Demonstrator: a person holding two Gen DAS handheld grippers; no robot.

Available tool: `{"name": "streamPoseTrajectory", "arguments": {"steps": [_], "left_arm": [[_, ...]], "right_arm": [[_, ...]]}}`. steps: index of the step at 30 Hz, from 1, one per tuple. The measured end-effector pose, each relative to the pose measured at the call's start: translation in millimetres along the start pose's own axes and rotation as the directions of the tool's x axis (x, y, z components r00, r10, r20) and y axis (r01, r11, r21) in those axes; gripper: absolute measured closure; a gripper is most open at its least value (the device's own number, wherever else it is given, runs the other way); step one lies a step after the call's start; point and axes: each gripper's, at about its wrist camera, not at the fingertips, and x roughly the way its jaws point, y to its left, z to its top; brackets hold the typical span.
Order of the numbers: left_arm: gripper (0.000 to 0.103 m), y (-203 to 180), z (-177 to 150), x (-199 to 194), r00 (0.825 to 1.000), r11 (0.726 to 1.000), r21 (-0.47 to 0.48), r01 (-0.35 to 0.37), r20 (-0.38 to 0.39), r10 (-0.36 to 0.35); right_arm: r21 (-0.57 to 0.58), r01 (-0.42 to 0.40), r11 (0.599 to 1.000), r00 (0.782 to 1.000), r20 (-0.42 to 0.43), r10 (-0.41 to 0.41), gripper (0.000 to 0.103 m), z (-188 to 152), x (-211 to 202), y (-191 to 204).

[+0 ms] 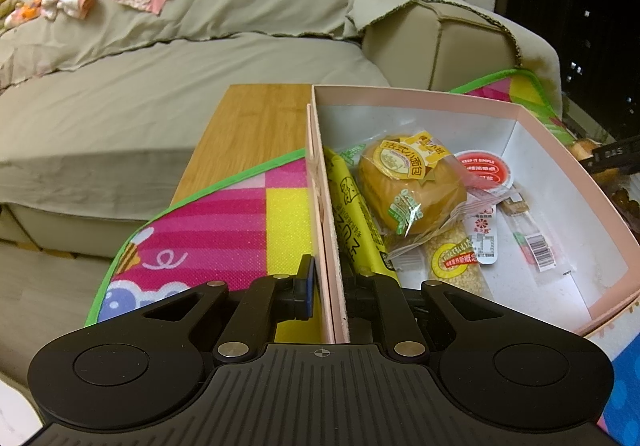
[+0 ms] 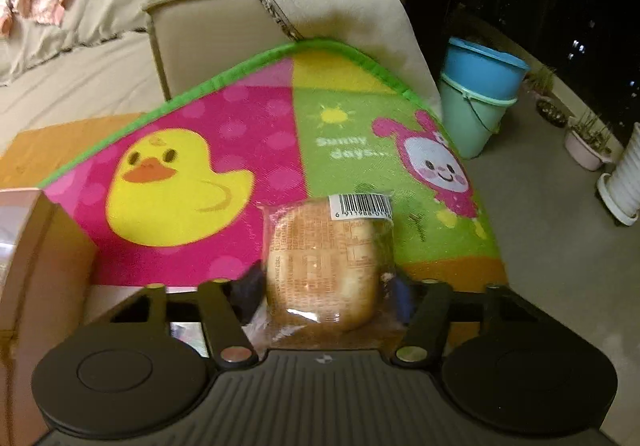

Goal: Organize objects
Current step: 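Grasp the wrapped bread roll packet with the right tool, then carry the bread roll packet into the box and release it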

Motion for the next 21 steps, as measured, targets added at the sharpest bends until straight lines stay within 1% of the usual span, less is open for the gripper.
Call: {"name": "streamPoseTrajectory", "arguments": {"steps": [4,8,10,15,19,21], "left_arm": [[0.091,-2,0,0,1.0,1.0,0.0,-0.007,0.001,0.007],[0.091,-6,3,2,1.0,1.0,0.015,-0.023,-0.007,0.023],[0.091,-9,5,4,1.0,0.999,0.019,-0.025,-0.009,0.025],[0.091,-9,5,6,1.0,1.0,0.016,-0.02,-0.007,0.02],[0.091,-6,7,8,1.0,1.0,-0.002,-0.011,-0.011,0.011],[0.091,-6,8,9,1.0,1.0,-0.004,-0.01,-0.011,0.01]], "right_arm": [[-0.007,-0.025,1.0,0.999,0.039,0.026,0.047,-6,-28,-5],[-0.031,-0.072,0.997,0.996,0.052,0.074,0.047,-20,-63,-14],[-0.051,-0.091,0.995,0.994,0.052,0.093,0.047,-30,-79,-12],[-0.081,-0.157,0.984,0.987,0.013,0.159,0.047,-61,-117,-4],[-0.143,-0.201,0.969,0.98,-0.032,0.198,0.047,-90,-146,11],[-0.168,-0.218,0.961,0.976,-0.04,0.215,0.047,-100,-160,19]]}}
